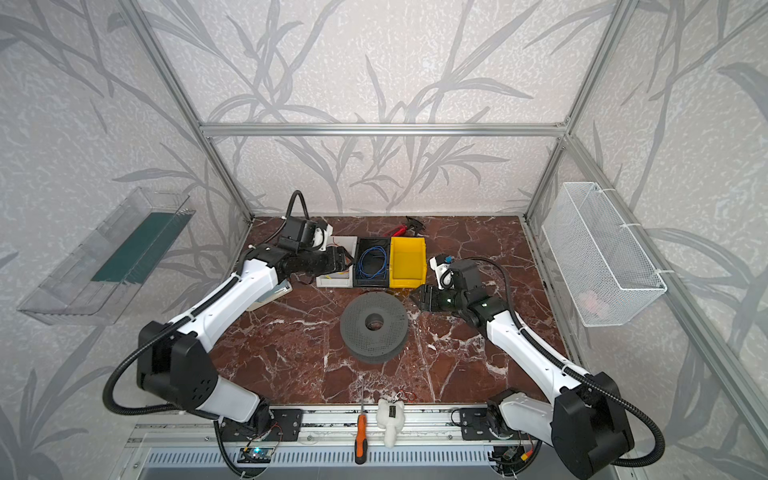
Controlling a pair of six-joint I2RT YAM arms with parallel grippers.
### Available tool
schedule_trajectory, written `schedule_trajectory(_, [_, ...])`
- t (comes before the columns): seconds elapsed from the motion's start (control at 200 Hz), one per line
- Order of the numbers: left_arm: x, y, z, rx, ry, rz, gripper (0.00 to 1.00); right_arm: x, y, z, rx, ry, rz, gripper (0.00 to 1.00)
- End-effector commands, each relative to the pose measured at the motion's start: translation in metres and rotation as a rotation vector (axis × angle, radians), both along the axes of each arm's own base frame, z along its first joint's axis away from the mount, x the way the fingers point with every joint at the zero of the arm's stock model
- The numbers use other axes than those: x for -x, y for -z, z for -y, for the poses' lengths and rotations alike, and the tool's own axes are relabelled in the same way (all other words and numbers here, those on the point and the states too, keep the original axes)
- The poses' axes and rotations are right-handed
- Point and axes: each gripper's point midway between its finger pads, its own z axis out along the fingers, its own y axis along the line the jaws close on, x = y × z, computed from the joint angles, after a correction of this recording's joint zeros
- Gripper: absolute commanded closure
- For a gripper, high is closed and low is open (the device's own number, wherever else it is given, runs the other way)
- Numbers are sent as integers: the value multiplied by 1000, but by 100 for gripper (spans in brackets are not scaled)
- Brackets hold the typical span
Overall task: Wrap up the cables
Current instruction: 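Open the right gripper and withdraw while the left gripper reaches toward the black bin, then lower the left gripper into the black bin and grasp the blue cable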
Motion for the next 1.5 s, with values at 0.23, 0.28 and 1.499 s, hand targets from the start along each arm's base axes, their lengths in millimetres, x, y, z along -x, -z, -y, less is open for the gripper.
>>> schedule_trajectory(0.23, [-86, 9, 56, 149, -61, -18, 32, 0, 2, 6, 65, -2, -3, 36])
schedule_trajectory(0.28, [-94, 18, 60, 148, -74, -39, 35, 0, 3, 8, 77, -4, 0, 36])
schedule_trajectory(1.499, [-150, 96, 100, 194, -157, -122, 64, -2, 12, 25, 134, 17, 13, 36])
